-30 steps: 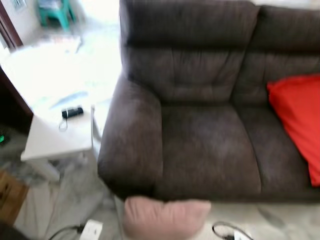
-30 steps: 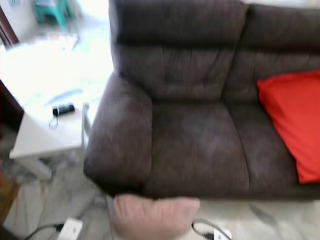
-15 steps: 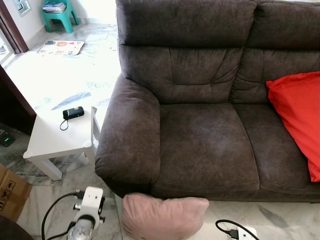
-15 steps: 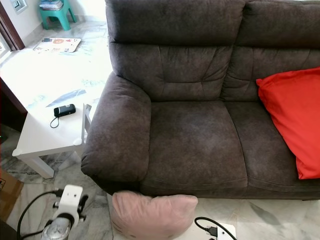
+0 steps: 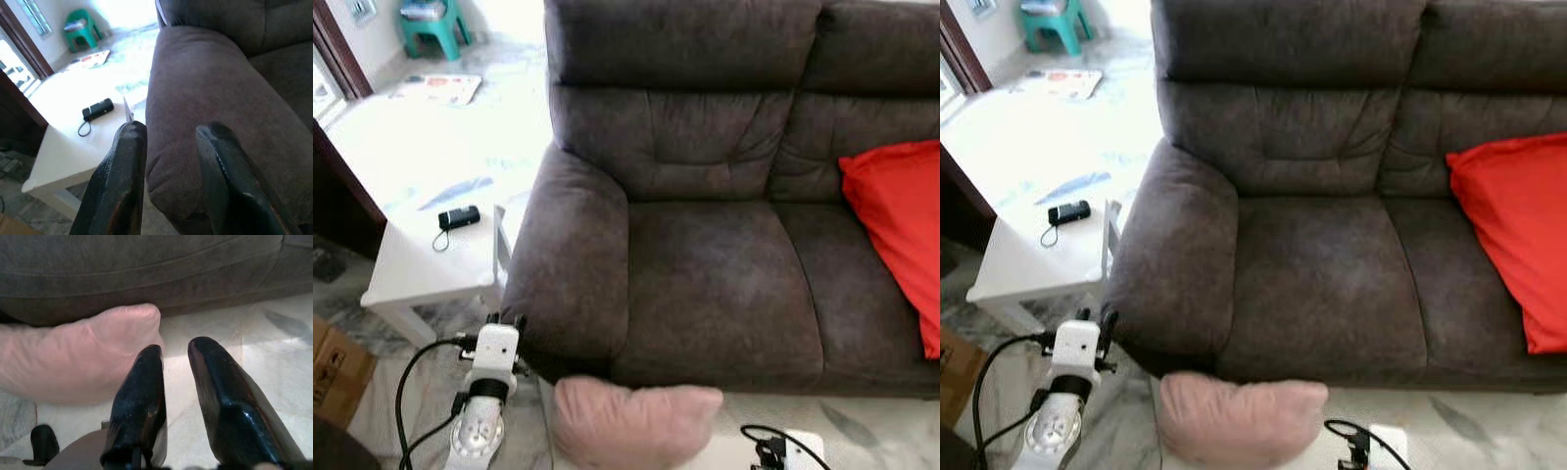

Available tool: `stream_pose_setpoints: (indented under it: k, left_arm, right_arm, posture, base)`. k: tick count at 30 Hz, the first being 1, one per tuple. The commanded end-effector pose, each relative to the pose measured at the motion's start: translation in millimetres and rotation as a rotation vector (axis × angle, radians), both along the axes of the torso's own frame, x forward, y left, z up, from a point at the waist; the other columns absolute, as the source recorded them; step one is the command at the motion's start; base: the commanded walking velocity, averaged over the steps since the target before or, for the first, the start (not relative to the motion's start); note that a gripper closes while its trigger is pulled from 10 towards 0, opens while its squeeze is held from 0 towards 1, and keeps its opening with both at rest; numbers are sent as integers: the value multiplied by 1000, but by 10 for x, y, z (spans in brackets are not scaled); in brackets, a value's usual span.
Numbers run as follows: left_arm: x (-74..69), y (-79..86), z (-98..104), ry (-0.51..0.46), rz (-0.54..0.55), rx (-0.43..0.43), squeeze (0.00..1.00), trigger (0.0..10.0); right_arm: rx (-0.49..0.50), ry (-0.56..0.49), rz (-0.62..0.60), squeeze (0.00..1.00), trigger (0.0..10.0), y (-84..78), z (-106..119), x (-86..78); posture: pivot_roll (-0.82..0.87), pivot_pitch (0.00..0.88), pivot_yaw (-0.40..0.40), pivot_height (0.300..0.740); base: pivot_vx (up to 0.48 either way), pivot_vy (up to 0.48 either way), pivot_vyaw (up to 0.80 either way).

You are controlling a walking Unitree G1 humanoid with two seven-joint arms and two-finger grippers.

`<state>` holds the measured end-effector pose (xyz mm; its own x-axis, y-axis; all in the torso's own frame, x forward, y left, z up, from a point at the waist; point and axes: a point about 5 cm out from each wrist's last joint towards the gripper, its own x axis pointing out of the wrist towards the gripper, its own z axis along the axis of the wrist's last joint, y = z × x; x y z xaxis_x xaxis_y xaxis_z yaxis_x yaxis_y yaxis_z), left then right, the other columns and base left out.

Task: Move the pillow to the sofa from floor

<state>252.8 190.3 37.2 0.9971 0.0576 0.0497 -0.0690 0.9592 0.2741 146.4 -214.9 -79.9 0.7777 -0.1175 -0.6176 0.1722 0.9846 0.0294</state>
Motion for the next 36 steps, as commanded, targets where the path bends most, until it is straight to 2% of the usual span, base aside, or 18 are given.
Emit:
stream_pose_setpoints:
  k: [1, 5, 6, 7, 9, 11, 12, 15, 20, 23, 26, 29, 31, 34, 36]
  left_arm:
    - [-17, -10, 4, 3, -3, -1, 0, 10000]
    - [-27, -41, 49, -6, -5, -6, 0, 10000]
    - [-26, -43, 59, -8, -4, -8, 0, 10000]
    - [-24, -43, 67, -9, -4, -9, 0, 10000]
    - [-11, -44, 96, -11, -6, -14, 0, 10000]
    - [-15, -45, 104, -9, -6, -15, 0, 10000]
    - [-10, -33, 114, -7, -4, -16, 0, 10000]
    - [20, -19, 142, -8, 0, -16, 0, 10000]
    - [32, 27, 194, -31, 27, -13, 0, 10000]
    - [33, 84, 303, -72, 62, -18, 0, 10000]
    - [-33, 126, 457, -123, 97, -74, 0, 10000]
    - [-34, 111, 466, -128, 86, -72, 0, 10000]
    - [-4, 98, 454, -126, 84, -75, 0, 10000]
    - [150, 35, 495, -145, 74, -103, 0, 10000]
    - [191, -20, 505, -141, 48, -122, 0, 10000]
  right_arm:
    - [6, -12, -16, 0, 10000, -4, -1, -34]
    - [13, -42, -20, 0, 10000, 2, 14, -35]
    - [-45, -116, 4, 0, 10000, -8, 105, 103]
    - [-55, -272, 20, 0, 10000, 14, 327, 467]
    - [-161, -572, 58, 0, 10000, 51, 883, 1043]
    - [-160, -581, 57, 0, 10000, 58, 896, 1056]
    - [-105, -582, 46, 0, 10000, 87, 914, 1114]
    - [-82, -616, 37, 0, 10000, 127, 984, 1190]
    - [-78, -655, 42, 0, 10000, 159, 1031, 1194]
    - [-81, -705, 71, 0, 10000, 192, 1094, 1118]
    - [-90, -751, 85, 0, 10000, 179, 1185, 962]
    - [-90, -766, 90, 0, 10000, 173, 1231, 921]
    - [-91, -774, 107, 0, 10000, 180, 1259, 919]
    - [-97, -819, 124, 0, 10000, 191, 1388, 975]
    - [-89, -837, 135, 0, 10000, 209, 1434, 984]
  posture:
    - [-36, 48, -22, 740]
    - [-34, 33, -21, 740]
    - [-32, 28, -18, 740]
    - [-33, 26, -18, 740]
    - [-31, 16, -15, 740]
    - [-31, 15, -15, 740]
    - [-33, 6, -12, 740]
    - [-26, 0, -12, 740]
    - [-27, 0, -12, 740]
    - [-25, 0, -18, 740]
    - [-26, 0, -20, 740]
    - [-27, 0, -21, 740]
    - [-33, 0, -24, 740]
    - [-46, 0, -32, 740]
    - [-53, 0, -33, 740]
  base:
    - [0, 0, 0]
    - [0, 0, 0]
    - [0, 0, 0]
    - [0, 0, 0]
    - [0, 0, 0]
    - [0, 0, 0]
    - [0, 0, 0]
    - [0, 0, 0]
    - [0, 0, 0]
    - [0, 0, 0]
    - [0, 0, 0]
    - [0, 0, 0]
    - [0, 0, 0]
    - [0, 0, 0]
    - [0, 0, 0]
